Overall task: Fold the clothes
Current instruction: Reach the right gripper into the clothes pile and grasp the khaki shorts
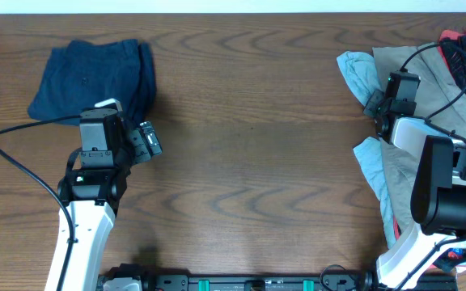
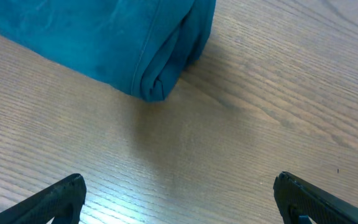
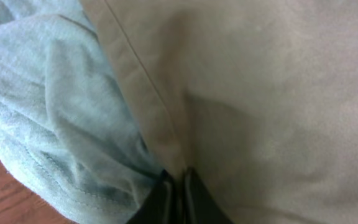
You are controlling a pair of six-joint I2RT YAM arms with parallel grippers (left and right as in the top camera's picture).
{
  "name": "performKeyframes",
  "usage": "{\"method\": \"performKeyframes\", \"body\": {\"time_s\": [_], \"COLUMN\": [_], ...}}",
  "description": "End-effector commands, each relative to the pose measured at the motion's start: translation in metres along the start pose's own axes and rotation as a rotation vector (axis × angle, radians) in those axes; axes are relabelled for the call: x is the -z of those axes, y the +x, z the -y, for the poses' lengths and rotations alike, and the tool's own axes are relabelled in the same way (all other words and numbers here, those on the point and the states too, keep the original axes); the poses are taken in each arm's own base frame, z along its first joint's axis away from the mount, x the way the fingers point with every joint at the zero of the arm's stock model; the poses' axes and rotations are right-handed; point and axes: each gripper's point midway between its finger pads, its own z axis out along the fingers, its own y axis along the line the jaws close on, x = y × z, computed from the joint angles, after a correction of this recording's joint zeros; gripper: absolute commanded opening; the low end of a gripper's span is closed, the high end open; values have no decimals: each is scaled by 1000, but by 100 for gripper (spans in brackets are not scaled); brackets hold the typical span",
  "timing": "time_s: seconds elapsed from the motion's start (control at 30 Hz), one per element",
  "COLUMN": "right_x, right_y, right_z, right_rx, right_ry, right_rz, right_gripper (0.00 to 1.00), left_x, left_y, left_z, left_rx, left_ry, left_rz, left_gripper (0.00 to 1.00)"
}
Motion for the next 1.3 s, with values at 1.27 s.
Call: {"method": "performKeyframes", "body": {"time_s": [1.27], "right_x": [63], "right_y": [52], "right_z": [40], "right_rx": [24], "right_ry": [87], "right_rz": [-344], "right_gripper": [11], "left_x": [4], "left_y": [-7], "left_z": [3], "left_rx": [-15], "left_ry": [5], "left_rz": [14], "left_gripper": [98]}}
